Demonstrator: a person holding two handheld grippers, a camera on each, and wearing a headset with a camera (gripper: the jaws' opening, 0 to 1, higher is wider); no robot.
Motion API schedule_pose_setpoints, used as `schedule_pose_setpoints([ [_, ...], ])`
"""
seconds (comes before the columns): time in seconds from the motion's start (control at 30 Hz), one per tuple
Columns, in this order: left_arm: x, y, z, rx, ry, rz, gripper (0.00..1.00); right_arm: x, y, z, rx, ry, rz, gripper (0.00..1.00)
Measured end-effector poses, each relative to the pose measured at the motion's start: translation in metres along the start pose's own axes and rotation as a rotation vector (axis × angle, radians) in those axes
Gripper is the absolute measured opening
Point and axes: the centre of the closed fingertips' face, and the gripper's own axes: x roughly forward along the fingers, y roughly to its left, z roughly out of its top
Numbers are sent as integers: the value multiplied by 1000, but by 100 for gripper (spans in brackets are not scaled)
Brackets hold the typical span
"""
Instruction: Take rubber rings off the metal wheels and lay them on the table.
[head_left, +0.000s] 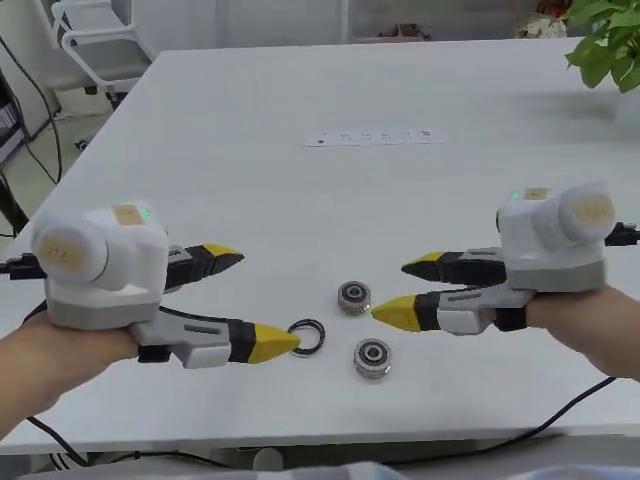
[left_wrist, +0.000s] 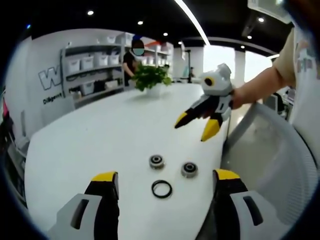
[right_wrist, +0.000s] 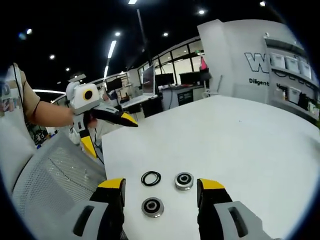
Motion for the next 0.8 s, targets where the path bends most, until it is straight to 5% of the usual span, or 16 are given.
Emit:
schedule_pose_setpoints([
  [0.43,-8,-5,-7,9,5,19,81,-35,1,-15,-40,-1,-33,75],
  [0.8,-14,-14,-13,15,11,37,83,-49,2,-32,-81,21,-65,81],
])
